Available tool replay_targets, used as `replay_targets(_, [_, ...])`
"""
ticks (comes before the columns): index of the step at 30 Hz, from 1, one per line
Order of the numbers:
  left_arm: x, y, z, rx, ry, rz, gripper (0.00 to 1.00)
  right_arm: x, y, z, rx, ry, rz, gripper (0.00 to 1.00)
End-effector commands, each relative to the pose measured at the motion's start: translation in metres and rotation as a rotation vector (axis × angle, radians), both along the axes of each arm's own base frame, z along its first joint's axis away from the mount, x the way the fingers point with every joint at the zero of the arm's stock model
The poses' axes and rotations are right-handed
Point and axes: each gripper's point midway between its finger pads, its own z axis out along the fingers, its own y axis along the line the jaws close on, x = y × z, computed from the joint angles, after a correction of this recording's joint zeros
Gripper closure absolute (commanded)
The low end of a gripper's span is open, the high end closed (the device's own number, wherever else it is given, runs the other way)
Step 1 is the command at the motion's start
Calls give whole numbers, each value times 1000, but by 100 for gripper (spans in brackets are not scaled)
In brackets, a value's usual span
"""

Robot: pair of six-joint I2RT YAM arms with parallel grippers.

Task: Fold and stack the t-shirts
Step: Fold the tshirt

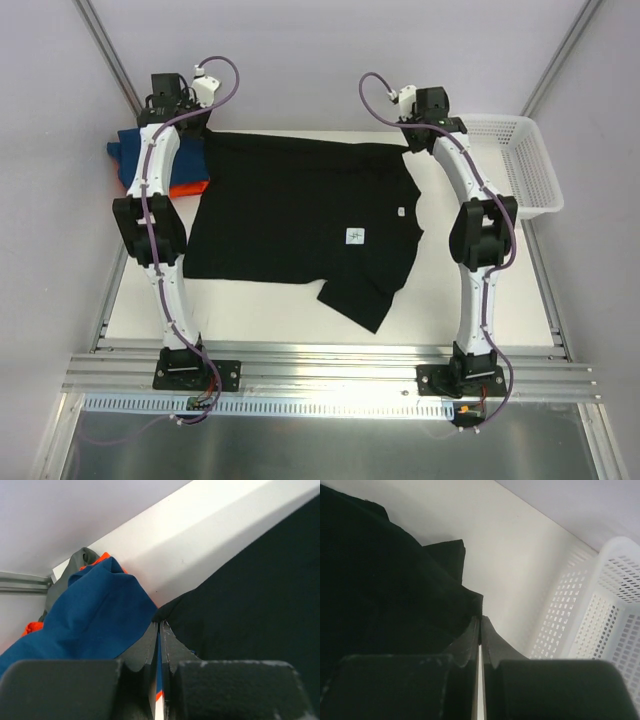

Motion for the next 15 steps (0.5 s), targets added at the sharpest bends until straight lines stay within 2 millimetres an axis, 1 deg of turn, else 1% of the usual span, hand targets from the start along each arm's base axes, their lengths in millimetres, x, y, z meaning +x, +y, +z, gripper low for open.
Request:
replay_targets(1, [9,6,32,18,-92,4,100,12,-5,53,-21,-149,-5,100])
replay_targets(2, [6,7,31,16,-86,7,100,10,-6,47,-19,-135,-8,100])
replay_targets(3, [5,6,30,15,-82,6,100,6,-4,50,-12,-133,-8,100])
replay_targets(4, [2,6,22,14,-62,7,100,0,-4,42,-1,-108,-16,100])
replay_targets(5, [-2,5,25,14,-62,7,100,-6,-4,39,7,-85,-21,100])
replay_targets(6, [-4,5,22,16,-54,7,100,-13,-2,44,18,-81,-23,100])
replay_targets(7, [-9,5,11,14,-27,10,100,-21,3,42,38,-60,-20,100])
replay_targets(8, [-12,5,13,16,-26,10,100,-33,7,29,39,-9,-12,100])
replay_targets(9, [-18,5,2,13,3,12,100,-42,13,27,53,12,6,100])
replay_targets(10, [-21,5,0,7,13,20,100,-52,17,35,62,9,20,100])
replay_targets(11, [-24,5,0,1,18,26,100,-61,20,35,72,27,20,100])
replay_targets(12, [-27,8,-3,-4,27,35,100,-73,27,24,80,67,24,100])
replay_targets(13, [-30,7,-12,-14,49,39,100,-82,32,31,105,73,41,100])
replay_targets(14, [-34,10,-13,-15,56,48,100,-93,37,28,111,100,42,100])
replay_targets(15, [-38,9,-20,-19,75,48,100,-103,40,19,107,128,46,100])
